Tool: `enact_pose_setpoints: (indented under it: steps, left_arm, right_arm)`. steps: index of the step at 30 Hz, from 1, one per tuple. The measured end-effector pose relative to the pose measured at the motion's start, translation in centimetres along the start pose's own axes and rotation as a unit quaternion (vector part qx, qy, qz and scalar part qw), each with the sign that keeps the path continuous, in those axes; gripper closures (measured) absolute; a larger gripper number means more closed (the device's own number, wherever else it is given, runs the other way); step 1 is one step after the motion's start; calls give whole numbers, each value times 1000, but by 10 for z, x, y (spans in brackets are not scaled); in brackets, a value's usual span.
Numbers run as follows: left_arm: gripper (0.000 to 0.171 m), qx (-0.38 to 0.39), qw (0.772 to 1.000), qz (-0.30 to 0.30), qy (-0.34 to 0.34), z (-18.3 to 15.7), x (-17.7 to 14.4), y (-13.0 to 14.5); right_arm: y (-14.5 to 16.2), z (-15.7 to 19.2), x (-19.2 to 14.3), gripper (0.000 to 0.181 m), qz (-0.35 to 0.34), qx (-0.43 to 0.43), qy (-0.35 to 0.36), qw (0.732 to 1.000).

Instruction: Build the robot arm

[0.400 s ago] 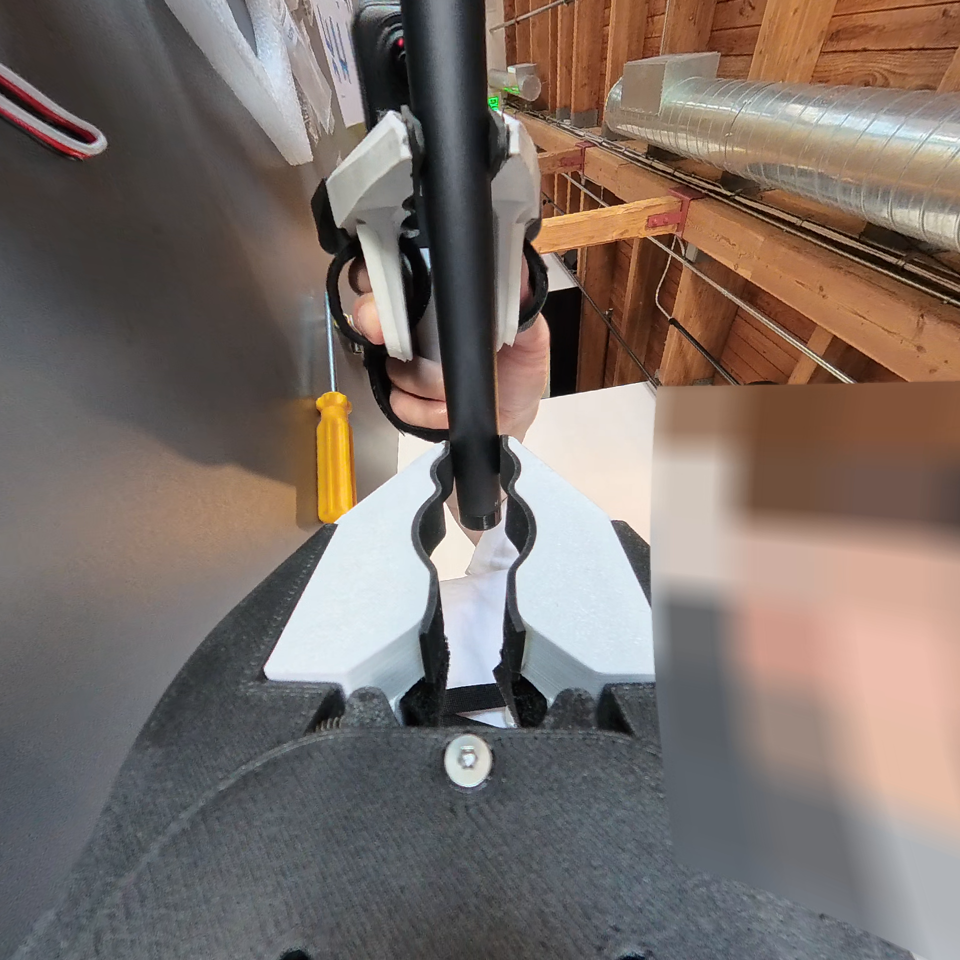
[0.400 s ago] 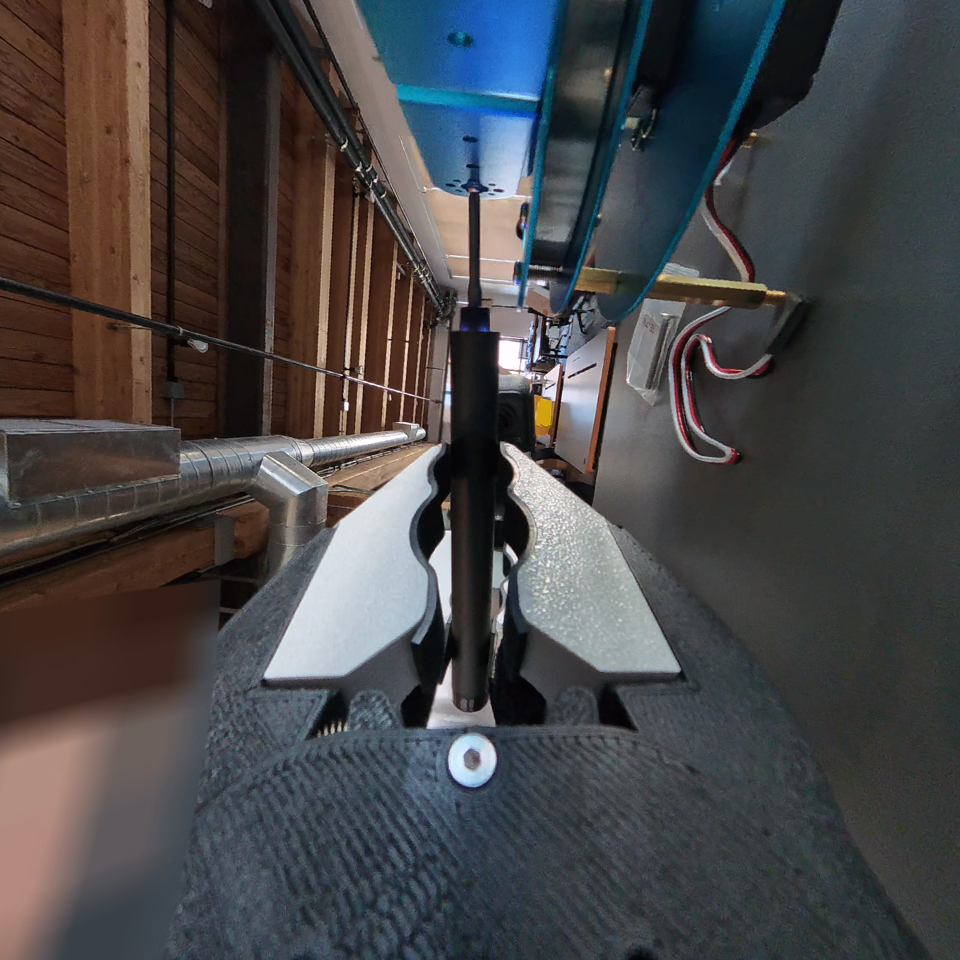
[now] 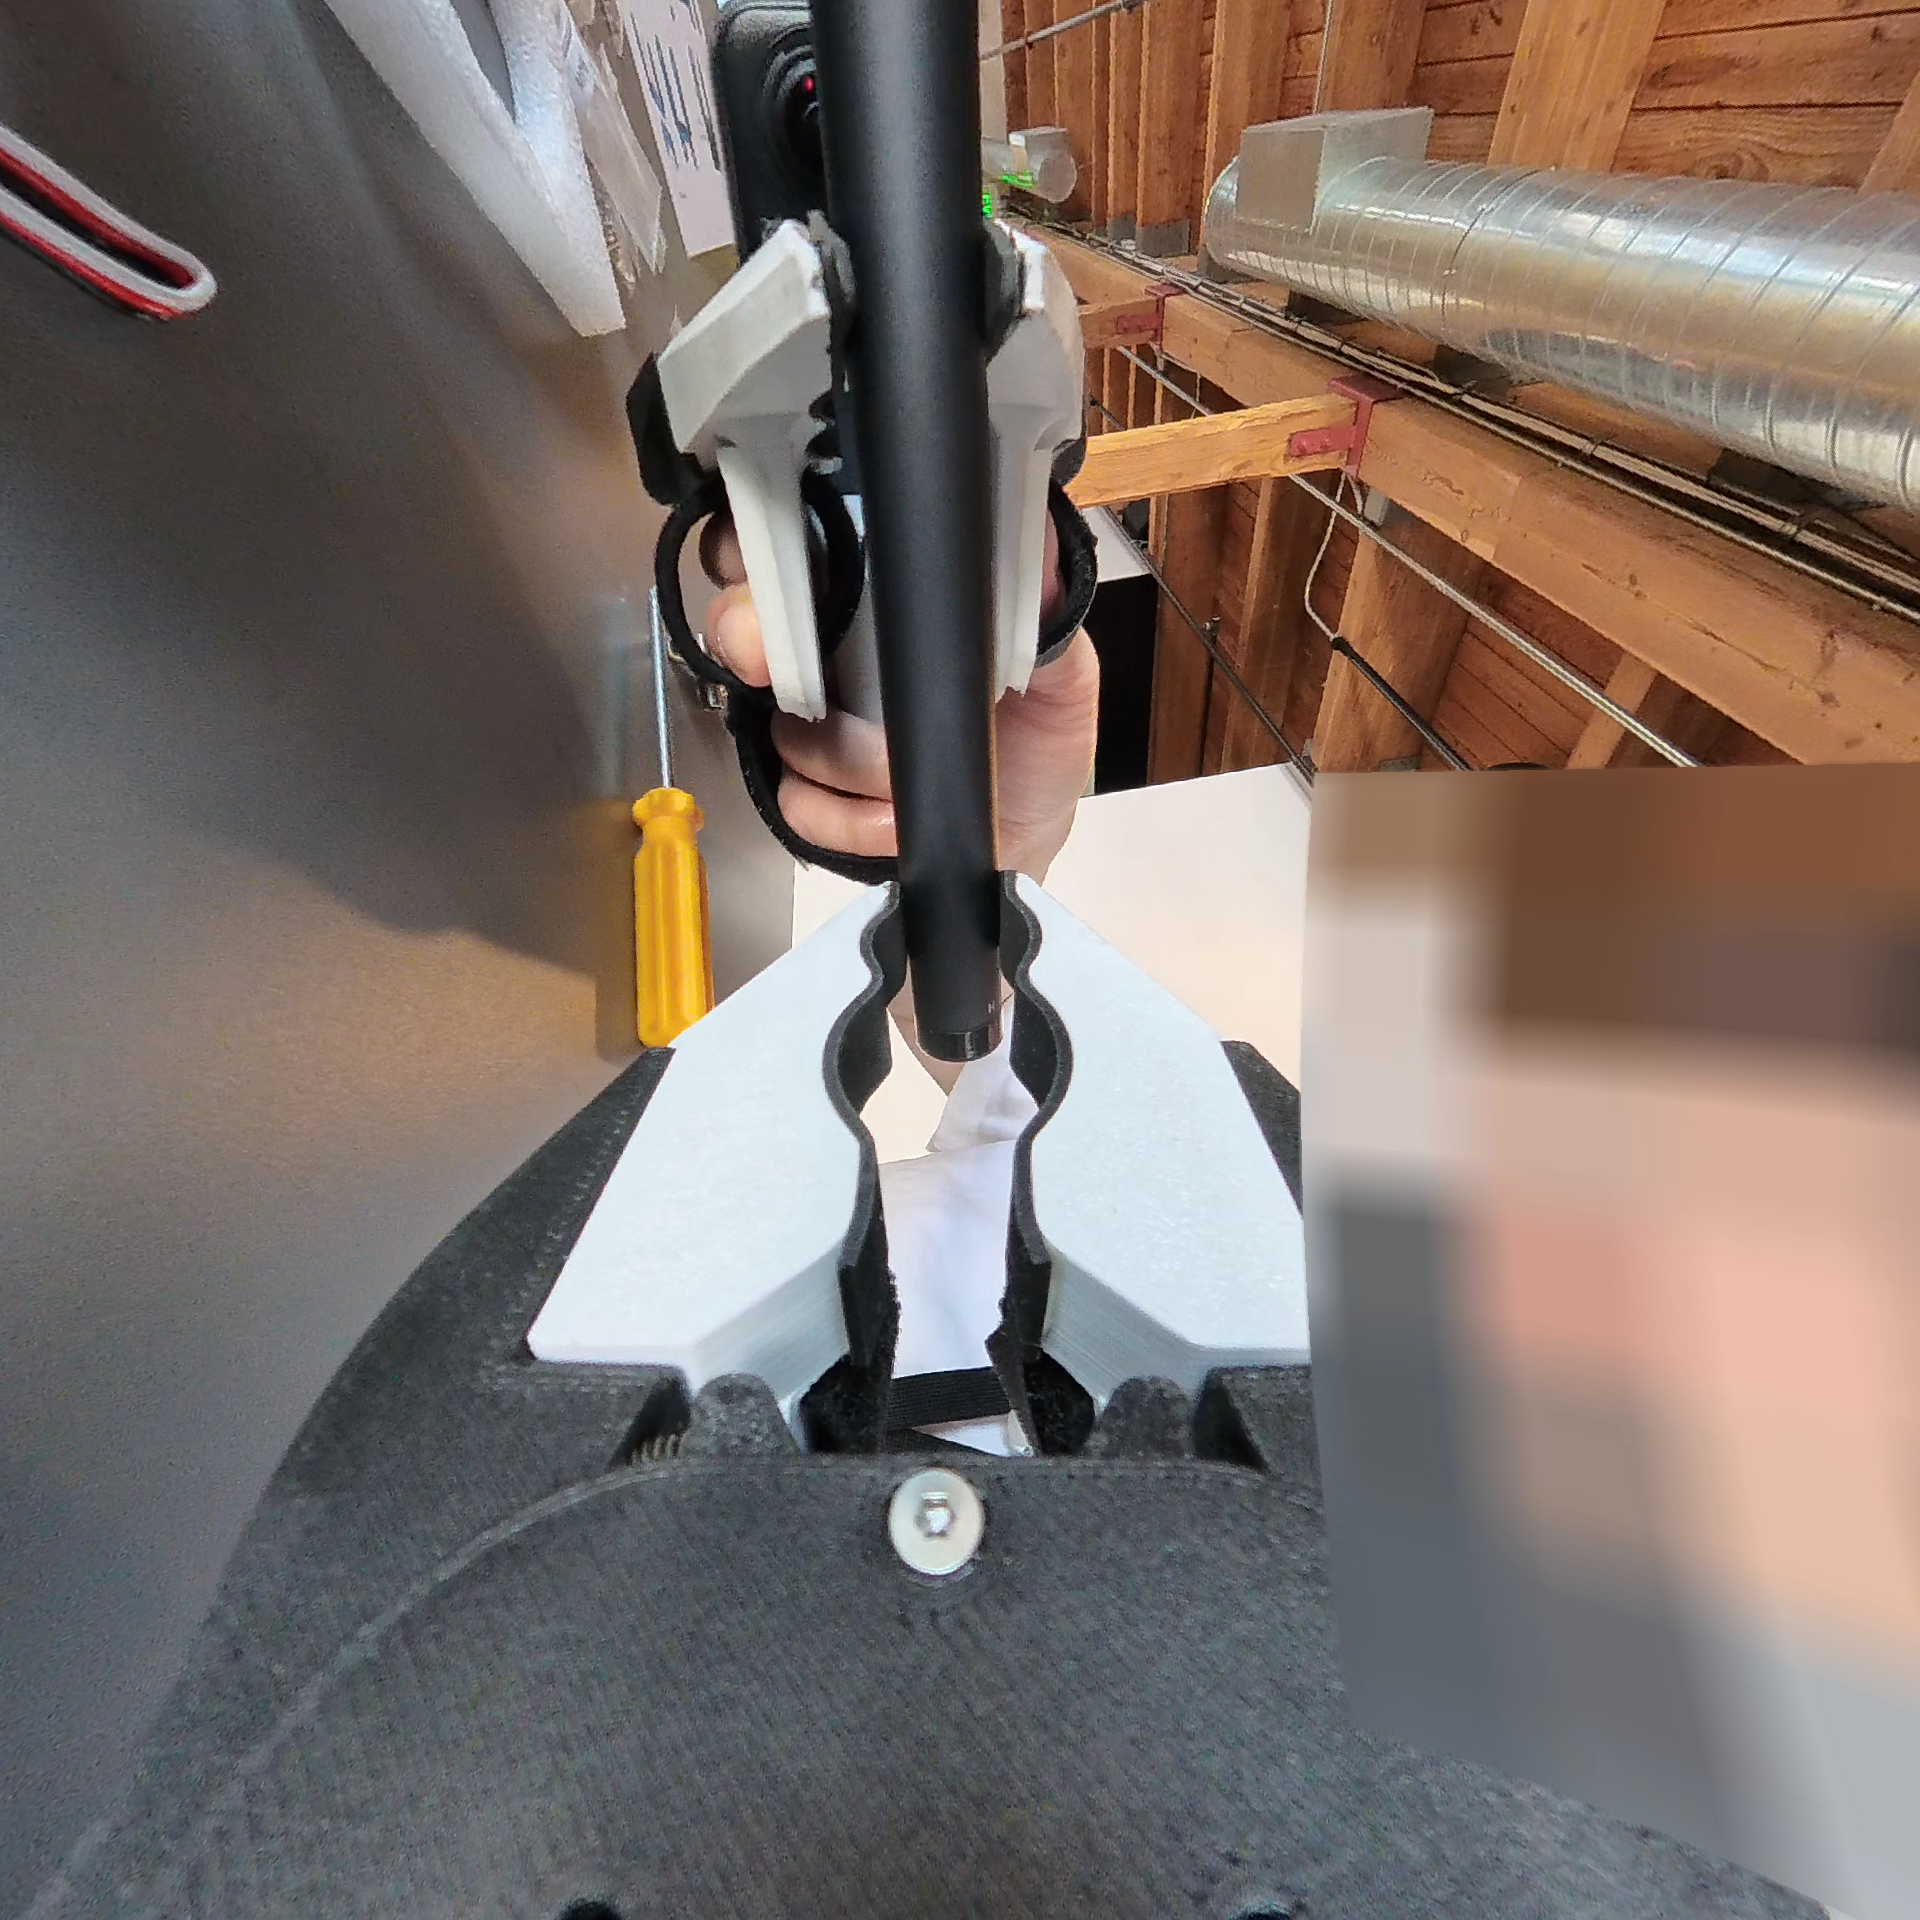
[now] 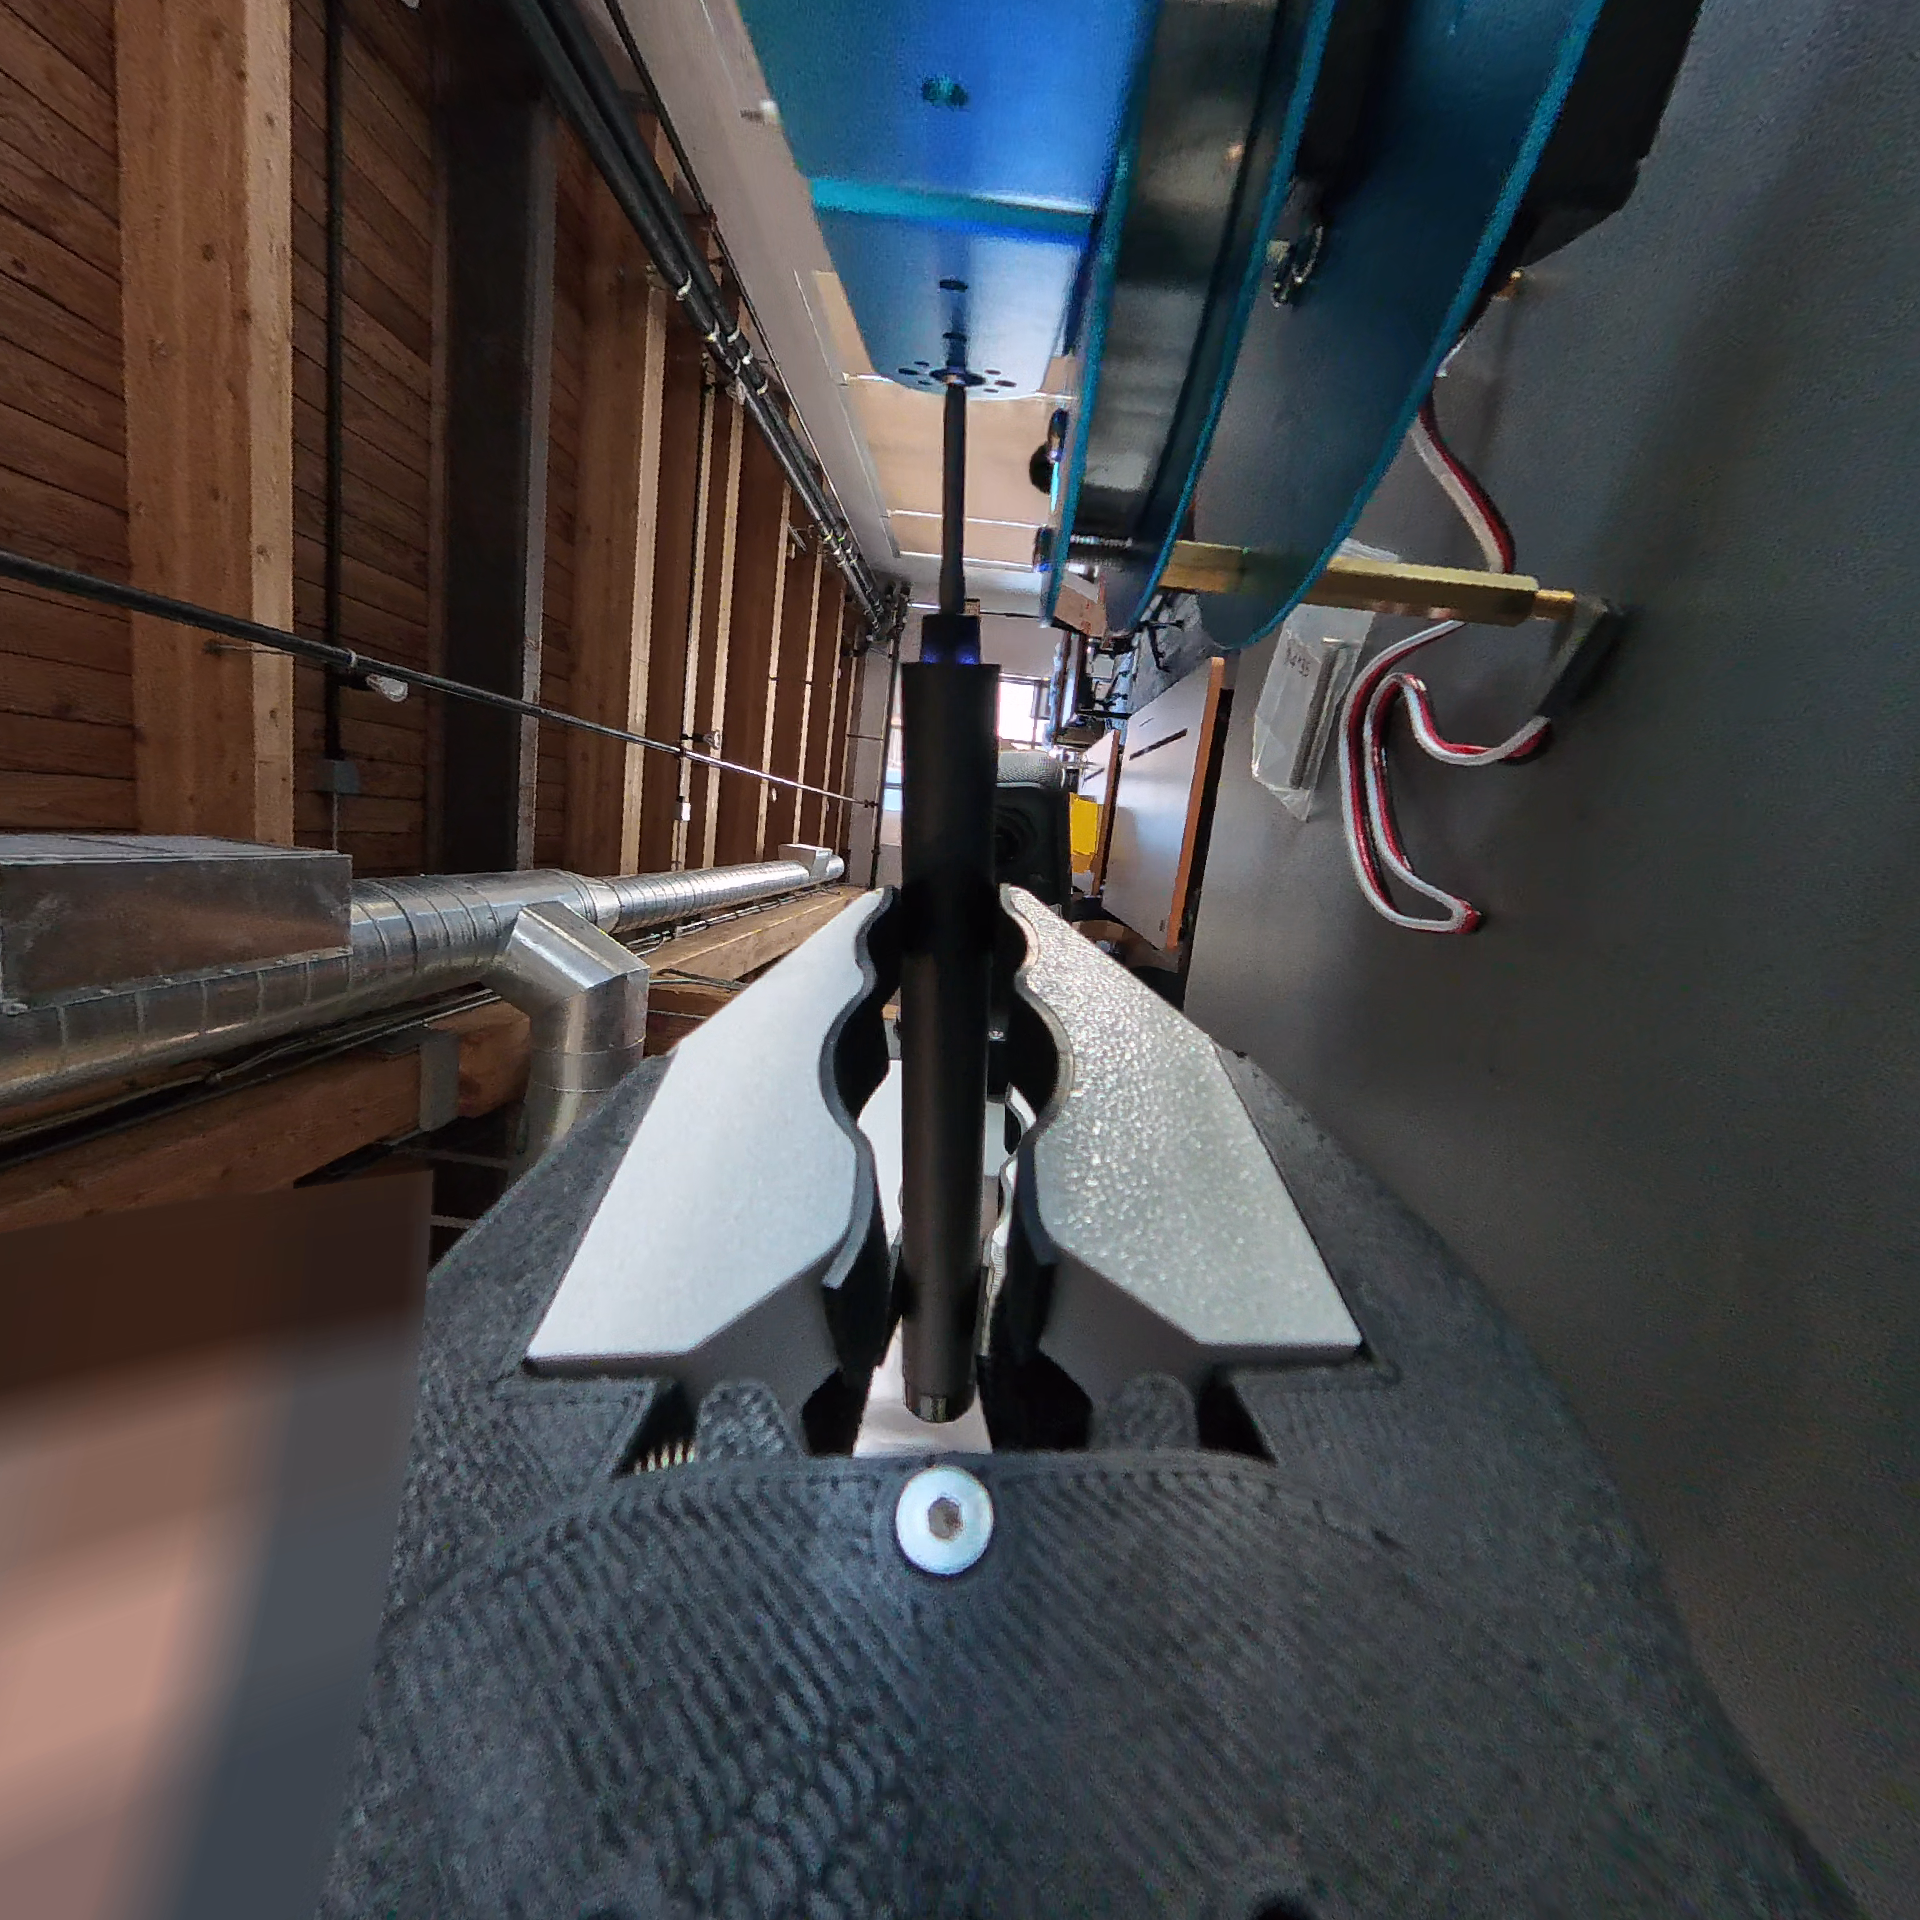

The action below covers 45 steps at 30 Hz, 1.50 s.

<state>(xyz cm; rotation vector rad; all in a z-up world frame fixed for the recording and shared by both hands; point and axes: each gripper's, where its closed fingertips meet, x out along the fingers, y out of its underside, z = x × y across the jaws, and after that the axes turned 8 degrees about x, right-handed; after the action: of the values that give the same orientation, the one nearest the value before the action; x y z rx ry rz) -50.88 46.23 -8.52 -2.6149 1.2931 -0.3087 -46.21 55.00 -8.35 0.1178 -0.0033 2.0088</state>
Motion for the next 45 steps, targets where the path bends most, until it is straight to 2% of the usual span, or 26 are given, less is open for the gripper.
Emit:
enact_pose_setpoints:
  steps: [1,32,45]
  left_arm:
    - [156,1,1000,0,-1,0,0,0]
    - [156,0,1000,2,-3,2,-2,-3]
    - [156,0,1000,0,0,1,-5,-4]
  right_arm:
    - [0,0,0,166,0,-2,0,1000]
    - [-3,0,2,167,2,11,-15,1000]
    - [-3,0,4,166,7,-7,-1,1000]
